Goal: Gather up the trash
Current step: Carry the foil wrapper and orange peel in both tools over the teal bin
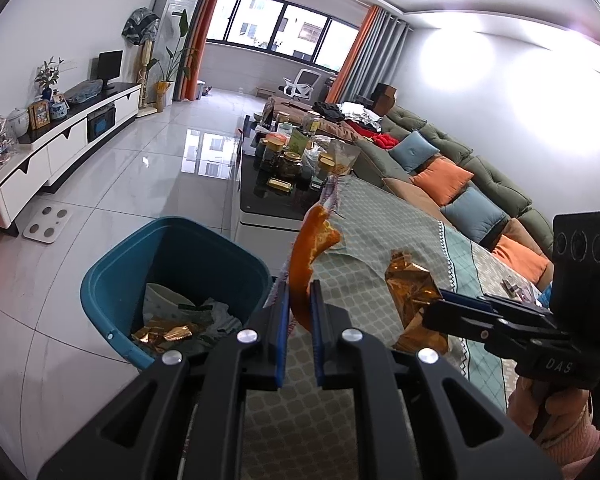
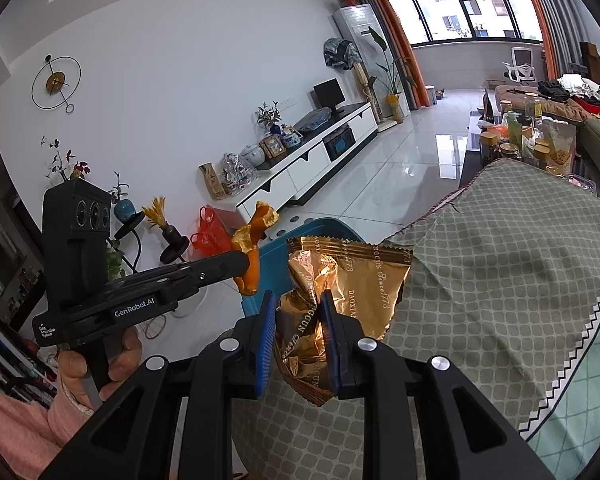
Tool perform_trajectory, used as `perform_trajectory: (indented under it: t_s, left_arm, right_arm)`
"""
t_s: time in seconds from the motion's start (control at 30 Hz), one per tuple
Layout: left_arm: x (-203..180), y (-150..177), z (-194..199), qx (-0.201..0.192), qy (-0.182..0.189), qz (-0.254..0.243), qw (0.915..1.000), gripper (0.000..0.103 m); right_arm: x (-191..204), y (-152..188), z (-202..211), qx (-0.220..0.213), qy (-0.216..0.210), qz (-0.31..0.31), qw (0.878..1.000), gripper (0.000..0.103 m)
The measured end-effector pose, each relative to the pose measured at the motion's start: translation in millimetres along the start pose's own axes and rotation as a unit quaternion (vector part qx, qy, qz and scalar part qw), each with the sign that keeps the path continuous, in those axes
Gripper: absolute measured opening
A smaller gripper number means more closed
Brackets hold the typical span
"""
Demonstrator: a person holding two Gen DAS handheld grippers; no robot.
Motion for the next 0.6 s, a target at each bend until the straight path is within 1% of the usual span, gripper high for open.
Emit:
perform_trajectory:
  t_s: [0.6]
  left_arm:
    - [15,-5,3,-0.009,-0.017,0.01,0.9998,0.011]
  right_arm:
    - [8,-2,-10,0.006,-0.012,0.011,1.0,0.023]
Point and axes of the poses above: each gripper's, at about its wrist camera, not at the fingertips, and z roughly against the way its jaws point, x to its left, y to its underside, the point moved 9 cm from there along -z, roughly the way its jaws point, and after that the axes turned 5 degrees about z, right-handed, at the moved point
